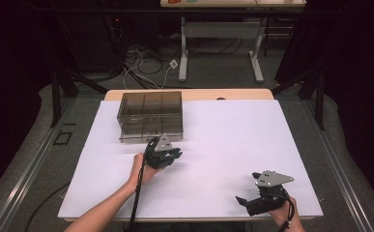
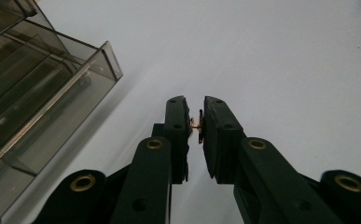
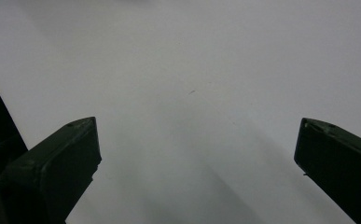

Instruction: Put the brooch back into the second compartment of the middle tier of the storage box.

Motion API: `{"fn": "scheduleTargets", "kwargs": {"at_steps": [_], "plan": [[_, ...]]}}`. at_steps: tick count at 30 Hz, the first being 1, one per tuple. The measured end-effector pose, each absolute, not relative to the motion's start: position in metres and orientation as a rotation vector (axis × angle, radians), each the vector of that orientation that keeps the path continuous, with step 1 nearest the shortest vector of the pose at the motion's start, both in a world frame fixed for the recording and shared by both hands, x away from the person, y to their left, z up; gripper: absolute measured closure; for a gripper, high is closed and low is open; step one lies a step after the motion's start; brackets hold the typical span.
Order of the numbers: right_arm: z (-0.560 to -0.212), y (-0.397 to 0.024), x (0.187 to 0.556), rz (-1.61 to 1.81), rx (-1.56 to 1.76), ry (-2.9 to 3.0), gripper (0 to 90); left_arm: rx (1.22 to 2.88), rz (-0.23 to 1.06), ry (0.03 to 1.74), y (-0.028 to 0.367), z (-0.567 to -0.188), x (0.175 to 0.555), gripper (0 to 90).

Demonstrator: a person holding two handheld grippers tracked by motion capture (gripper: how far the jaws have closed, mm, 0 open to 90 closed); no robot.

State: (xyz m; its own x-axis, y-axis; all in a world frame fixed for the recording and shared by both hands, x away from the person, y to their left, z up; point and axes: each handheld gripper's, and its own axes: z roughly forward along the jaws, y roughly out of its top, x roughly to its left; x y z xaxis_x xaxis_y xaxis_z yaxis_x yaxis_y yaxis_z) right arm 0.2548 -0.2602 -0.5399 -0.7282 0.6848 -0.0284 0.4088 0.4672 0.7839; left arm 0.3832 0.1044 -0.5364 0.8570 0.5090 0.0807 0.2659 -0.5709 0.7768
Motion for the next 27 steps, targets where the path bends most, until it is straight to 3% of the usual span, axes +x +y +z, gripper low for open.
{"fn": "scheduleTargets", "kwargs": {"at_steps": [27], "plan": [[-0.540,-0.260,0.255,1.141,0.917,2.379,0.0,2.189,0.392,0.610,0.125,-0.534,0.385,79.7]]}}
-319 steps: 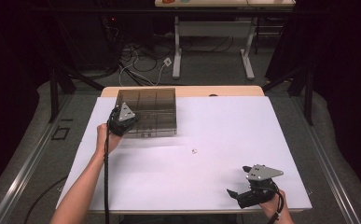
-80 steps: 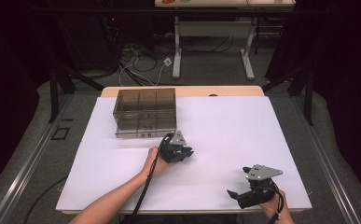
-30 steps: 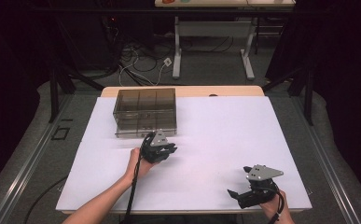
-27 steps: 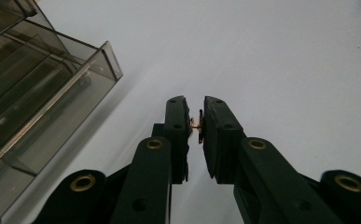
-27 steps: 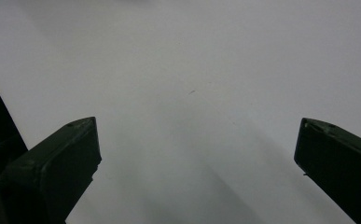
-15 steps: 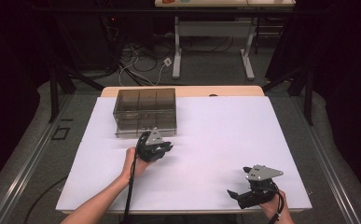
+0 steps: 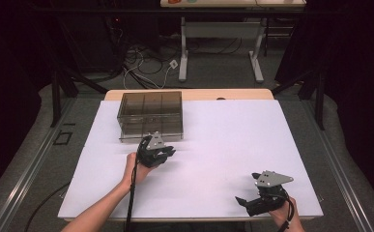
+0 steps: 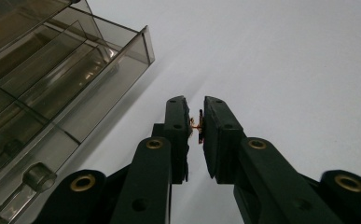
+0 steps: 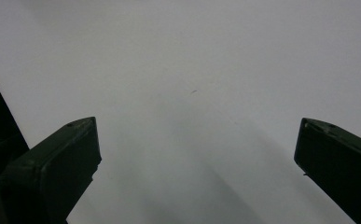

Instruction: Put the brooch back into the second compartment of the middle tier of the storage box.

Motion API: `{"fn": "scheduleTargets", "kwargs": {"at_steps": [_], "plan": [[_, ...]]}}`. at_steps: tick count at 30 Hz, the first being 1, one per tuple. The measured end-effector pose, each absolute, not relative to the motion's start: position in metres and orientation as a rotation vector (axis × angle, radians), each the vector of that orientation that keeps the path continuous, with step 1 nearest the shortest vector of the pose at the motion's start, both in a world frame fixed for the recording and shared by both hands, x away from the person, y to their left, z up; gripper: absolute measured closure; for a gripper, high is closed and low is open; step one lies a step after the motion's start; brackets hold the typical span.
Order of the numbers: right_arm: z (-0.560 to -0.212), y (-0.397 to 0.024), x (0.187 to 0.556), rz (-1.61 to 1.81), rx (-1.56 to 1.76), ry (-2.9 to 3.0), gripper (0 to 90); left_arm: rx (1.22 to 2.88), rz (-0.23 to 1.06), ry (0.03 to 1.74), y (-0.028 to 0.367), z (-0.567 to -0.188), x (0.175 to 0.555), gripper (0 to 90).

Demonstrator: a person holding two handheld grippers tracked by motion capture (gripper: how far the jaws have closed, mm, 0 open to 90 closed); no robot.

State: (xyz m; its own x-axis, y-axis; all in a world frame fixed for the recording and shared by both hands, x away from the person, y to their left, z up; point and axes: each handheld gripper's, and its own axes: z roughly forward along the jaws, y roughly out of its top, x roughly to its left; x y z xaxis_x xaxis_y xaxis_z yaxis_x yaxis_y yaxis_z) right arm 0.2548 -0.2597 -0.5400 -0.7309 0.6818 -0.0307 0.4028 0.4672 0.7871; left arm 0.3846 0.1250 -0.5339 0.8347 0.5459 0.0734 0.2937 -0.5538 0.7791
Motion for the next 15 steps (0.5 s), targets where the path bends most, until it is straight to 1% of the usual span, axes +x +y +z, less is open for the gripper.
{"fn": "scheduleTargets", "kwargs": {"at_steps": [15], "plan": [[-0.5402,-0.2599,0.2552,1.141,0.920,2.382,0.0,2.176,0.412,0.617,0.1335,-0.5308,0.3833,79.6]]}}
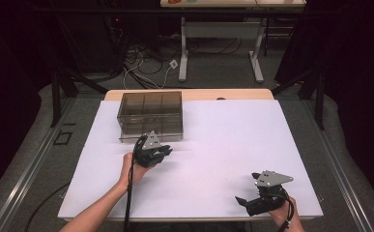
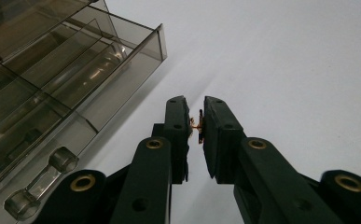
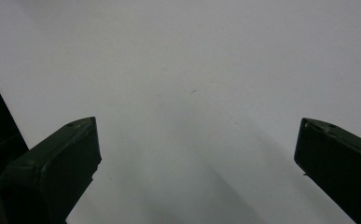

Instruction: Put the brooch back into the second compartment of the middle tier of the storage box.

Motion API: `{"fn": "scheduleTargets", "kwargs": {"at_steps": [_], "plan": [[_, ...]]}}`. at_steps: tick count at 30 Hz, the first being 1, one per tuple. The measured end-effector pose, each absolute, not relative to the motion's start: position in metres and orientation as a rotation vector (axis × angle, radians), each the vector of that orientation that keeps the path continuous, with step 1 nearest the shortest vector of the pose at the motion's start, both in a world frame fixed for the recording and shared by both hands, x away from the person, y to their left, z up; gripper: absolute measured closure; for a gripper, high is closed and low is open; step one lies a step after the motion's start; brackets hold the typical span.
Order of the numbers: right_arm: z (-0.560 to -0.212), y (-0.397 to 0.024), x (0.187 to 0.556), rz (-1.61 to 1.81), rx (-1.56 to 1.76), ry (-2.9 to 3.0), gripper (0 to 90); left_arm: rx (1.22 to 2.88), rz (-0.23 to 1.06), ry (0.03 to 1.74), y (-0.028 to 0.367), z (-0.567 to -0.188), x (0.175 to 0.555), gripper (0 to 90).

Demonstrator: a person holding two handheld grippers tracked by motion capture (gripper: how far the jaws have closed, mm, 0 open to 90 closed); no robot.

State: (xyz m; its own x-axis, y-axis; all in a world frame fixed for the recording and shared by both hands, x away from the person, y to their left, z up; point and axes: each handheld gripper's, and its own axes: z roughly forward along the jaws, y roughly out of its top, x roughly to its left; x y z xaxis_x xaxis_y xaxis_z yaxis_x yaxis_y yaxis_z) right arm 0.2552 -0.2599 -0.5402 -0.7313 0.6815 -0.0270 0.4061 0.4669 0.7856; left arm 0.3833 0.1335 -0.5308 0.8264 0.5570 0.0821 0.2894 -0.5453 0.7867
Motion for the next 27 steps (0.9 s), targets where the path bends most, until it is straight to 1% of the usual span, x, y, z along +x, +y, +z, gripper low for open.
{"fn": "scheduleTargets", "kwargs": {"at_steps": [27], "plan": [[-0.540,-0.260,0.255,1.140,0.918,2.381,0.0,2.184,0.424,0.650,0.144,-0.526,0.387,79.7]]}}
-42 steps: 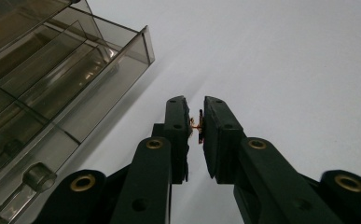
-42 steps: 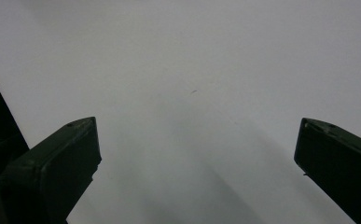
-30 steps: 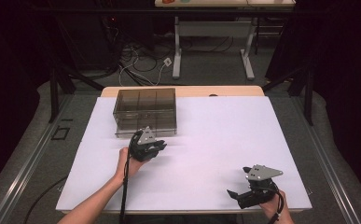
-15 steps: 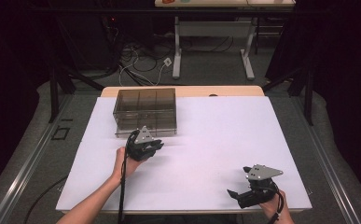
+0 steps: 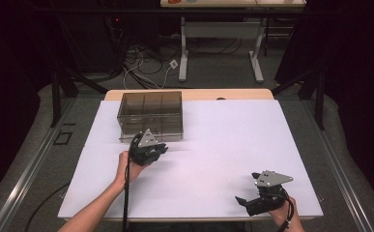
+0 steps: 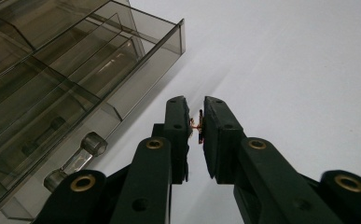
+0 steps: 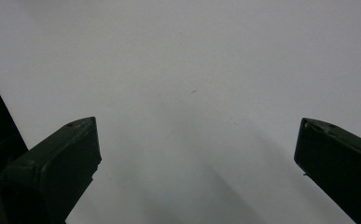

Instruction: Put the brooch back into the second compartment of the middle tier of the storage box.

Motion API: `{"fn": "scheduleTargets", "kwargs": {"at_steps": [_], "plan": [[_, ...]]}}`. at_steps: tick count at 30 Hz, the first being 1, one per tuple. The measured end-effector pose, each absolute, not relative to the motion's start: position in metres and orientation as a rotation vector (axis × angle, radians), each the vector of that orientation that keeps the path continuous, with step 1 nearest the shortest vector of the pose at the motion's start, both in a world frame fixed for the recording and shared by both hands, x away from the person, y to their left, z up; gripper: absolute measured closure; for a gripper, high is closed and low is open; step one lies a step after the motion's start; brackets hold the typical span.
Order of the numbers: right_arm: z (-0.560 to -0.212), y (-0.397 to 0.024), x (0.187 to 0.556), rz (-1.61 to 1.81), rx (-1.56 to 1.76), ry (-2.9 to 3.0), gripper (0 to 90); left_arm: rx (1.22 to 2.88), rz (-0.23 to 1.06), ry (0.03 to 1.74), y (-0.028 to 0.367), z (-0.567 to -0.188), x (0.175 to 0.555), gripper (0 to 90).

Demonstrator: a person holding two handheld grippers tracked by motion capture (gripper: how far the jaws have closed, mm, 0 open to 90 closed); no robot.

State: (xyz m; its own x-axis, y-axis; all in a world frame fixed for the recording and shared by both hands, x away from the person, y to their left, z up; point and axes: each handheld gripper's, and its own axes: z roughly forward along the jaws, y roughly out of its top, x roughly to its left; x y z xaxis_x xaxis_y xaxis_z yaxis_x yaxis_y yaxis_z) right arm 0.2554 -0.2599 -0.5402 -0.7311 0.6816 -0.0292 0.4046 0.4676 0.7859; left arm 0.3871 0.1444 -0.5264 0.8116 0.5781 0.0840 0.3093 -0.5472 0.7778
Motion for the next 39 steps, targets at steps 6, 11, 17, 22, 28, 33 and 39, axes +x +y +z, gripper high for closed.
{"fn": "scheduleTargets", "kwargs": {"at_steps": [6,11,17,22,28,33,39], "plan": [[-0.540,-0.260,0.256,1.141,0.908,2.383,0.0,2.177,0.423,0.656,0.145,-0.524,0.386,79.7],[-0.540,-0.260,0.255,1.139,0.918,2.378,0.0,2.163,0.439,0.668,0.151,-0.520,0.386,79.7],[-0.540,-0.260,0.255,1.138,0.919,2.377,0.0,2.152,0.443,0.672,0.155,-0.516,0.386,79.7],[-0.540,-0.260,0.256,1.140,0.919,2.384,0.0,2.149,0.444,0.680,0.158,-0.513,0.386,79.7],[-0.540,-0.260,0.256,1.140,0.918,2.379,0.0,2.142,0.453,0.684,0.160,-0.511,0.387,79.7],[-0.540,-0.259,0.256,1.139,0.918,2.382,0.0,2.145,0.456,0.689,0.160,-0.510,0.387,79.7],[-0.541,-0.260,0.256,1.142,0.919,2.384,0.0,2.132,0.468,0.698,0.162,-0.507,0.388,79.7]]}}
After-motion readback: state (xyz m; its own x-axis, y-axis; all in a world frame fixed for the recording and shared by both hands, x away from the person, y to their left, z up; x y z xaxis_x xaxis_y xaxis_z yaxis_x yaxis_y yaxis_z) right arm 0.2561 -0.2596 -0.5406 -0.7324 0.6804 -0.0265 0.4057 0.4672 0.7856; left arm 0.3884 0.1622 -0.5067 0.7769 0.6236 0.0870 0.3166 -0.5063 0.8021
